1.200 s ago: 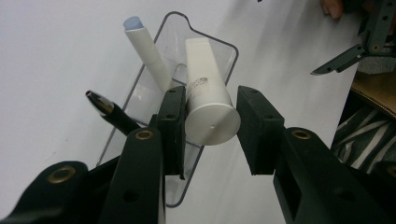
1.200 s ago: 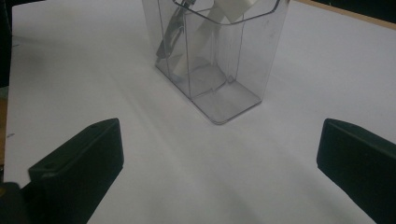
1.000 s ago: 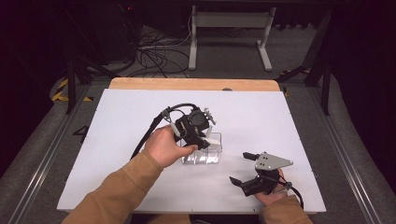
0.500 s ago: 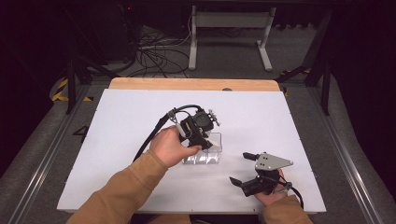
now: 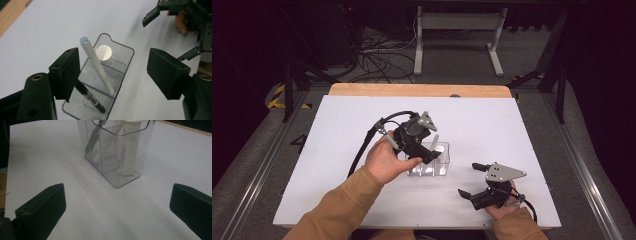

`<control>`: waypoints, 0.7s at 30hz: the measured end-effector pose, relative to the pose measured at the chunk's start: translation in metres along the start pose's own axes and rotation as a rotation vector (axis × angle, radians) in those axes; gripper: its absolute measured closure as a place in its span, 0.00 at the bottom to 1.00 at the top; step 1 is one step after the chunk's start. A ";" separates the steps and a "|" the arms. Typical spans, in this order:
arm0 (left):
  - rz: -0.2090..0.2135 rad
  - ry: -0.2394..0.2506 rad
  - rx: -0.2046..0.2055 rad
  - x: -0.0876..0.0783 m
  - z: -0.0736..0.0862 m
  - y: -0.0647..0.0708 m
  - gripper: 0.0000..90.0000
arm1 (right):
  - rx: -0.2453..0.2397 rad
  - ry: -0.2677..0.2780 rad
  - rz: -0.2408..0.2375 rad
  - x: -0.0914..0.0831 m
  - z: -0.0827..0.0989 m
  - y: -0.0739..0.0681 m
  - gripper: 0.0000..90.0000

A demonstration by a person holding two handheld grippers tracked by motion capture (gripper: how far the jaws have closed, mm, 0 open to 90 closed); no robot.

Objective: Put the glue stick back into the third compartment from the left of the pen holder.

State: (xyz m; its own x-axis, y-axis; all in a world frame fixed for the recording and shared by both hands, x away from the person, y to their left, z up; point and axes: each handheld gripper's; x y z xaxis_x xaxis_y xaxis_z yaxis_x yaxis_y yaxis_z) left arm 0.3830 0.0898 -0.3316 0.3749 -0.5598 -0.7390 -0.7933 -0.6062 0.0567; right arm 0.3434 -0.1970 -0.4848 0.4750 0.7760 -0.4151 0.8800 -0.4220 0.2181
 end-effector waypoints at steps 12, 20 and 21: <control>0.063 0.240 -0.065 -0.035 0.034 -0.013 0.19 | 0.001 -0.004 0.004 0.000 0.000 0.000 0.01; 0.050 0.373 -0.072 -0.047 0.054 -0.020 0.18 | 0.004 -0.001 0.011 0.000 0.000 -0.001 0.01; 0.043 0.386 -0.070 -0.048 0.057 -0.021 0.18 | 0.004 -0.003 0.011 0.000 0.000 -0.001 0.01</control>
State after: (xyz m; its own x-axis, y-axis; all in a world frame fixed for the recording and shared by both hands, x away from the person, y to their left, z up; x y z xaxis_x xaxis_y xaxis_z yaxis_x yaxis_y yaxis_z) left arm 0.3543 0.1614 -0.3354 0.5053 -0.7490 -0.4285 -0.7827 -0.6069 0.1379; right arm 0.3426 -0.1972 -0.4851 0.4849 0.7697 -0.4152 0.8745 -0.4327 0.2192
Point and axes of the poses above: each handheld gripper's, and its own axes: x roughly forward along the jaws, z roughly out of its underside, y roughly to its right, and after that the axes turned 12 degrees about -x, right-handed
